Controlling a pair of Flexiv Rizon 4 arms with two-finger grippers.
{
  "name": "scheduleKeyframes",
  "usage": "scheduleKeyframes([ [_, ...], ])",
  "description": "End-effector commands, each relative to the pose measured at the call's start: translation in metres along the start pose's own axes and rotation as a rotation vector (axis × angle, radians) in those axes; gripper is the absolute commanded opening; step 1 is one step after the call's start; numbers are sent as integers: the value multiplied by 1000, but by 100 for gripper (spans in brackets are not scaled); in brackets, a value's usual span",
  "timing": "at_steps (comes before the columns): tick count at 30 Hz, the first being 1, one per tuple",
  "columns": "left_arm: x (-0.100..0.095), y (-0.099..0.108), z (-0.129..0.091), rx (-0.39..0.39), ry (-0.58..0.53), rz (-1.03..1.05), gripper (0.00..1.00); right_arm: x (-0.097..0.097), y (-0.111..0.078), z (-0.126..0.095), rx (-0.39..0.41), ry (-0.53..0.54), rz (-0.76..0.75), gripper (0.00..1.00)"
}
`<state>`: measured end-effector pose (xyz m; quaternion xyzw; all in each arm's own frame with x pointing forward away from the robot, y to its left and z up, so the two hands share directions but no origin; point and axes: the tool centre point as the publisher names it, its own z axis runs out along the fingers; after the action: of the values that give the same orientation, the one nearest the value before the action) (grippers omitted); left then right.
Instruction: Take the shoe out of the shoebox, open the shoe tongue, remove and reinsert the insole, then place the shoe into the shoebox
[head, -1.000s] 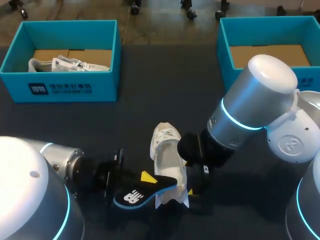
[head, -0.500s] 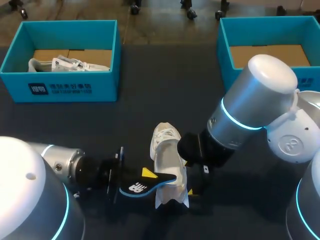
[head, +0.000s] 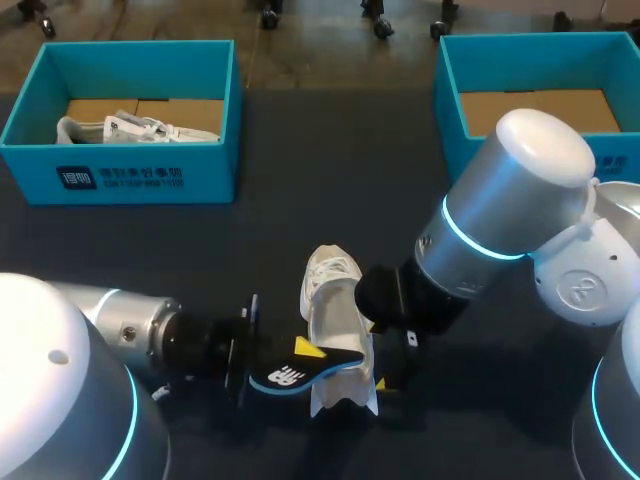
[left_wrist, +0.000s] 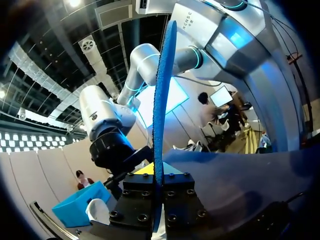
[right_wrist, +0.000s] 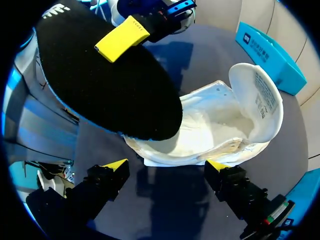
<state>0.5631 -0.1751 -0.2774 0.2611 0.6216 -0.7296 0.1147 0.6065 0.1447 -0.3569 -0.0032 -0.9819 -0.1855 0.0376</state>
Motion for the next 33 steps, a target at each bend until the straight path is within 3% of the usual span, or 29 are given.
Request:
scheduleKeyframes([
  [1, 2, 8, 9, -6, -6, -4, 0, 0, 1, 3, 0, -1, 1, 100],
  [11, -3, 20, 11, -24, -38, 4, 0, 0, 1, 3, 0, -1, 1, 100],
  [24, -7, 20, 10, -29, -49, -4, 0, 0, 1, 3, 0, -1, 1, 100],
  [33, -9, 44, 9, -63, -83, -40, 0, 0, 1, 3, 0, -1, 1, 100],
])
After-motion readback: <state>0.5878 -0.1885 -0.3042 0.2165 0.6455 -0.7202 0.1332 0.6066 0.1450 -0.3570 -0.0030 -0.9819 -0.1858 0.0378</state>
